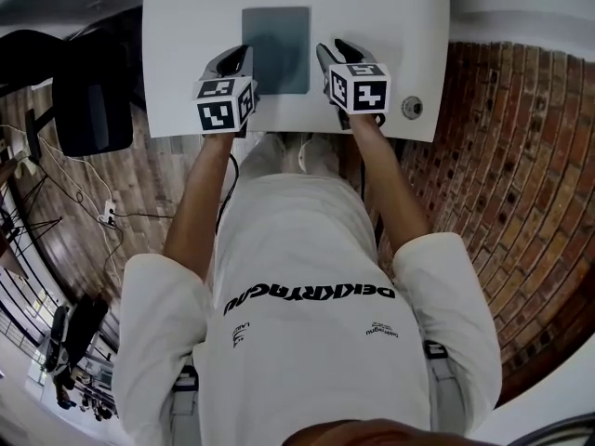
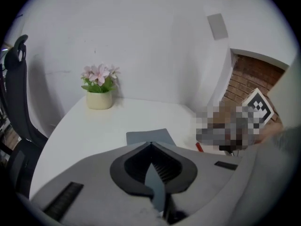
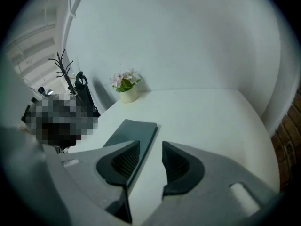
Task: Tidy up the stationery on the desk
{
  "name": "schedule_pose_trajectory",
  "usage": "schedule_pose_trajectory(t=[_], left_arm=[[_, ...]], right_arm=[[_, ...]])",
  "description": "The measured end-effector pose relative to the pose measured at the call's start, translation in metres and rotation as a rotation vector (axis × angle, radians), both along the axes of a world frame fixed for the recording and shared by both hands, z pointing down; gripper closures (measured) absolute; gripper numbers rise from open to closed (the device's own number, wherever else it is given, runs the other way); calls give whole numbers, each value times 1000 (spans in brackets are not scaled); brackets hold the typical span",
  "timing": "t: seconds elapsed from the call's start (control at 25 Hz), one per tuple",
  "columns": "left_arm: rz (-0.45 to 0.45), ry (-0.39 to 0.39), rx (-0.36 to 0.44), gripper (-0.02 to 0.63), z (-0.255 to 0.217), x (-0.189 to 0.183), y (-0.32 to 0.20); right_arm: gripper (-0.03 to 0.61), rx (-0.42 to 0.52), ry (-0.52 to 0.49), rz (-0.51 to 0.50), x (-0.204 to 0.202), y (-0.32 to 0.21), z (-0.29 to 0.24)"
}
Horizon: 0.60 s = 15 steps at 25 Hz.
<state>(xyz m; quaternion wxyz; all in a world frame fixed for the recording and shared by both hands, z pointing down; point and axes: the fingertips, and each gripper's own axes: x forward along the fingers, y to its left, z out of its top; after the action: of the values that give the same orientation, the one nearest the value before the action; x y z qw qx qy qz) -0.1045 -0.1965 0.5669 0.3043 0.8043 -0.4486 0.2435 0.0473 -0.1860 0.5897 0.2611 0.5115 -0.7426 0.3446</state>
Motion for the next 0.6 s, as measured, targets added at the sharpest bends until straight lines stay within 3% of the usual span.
schedule_pose_trajectory(t=[0.6], left_arm=[[-86,64,238,615,-97,18,60]], right_arm=[[439,-15,95,111,72,46,5]])
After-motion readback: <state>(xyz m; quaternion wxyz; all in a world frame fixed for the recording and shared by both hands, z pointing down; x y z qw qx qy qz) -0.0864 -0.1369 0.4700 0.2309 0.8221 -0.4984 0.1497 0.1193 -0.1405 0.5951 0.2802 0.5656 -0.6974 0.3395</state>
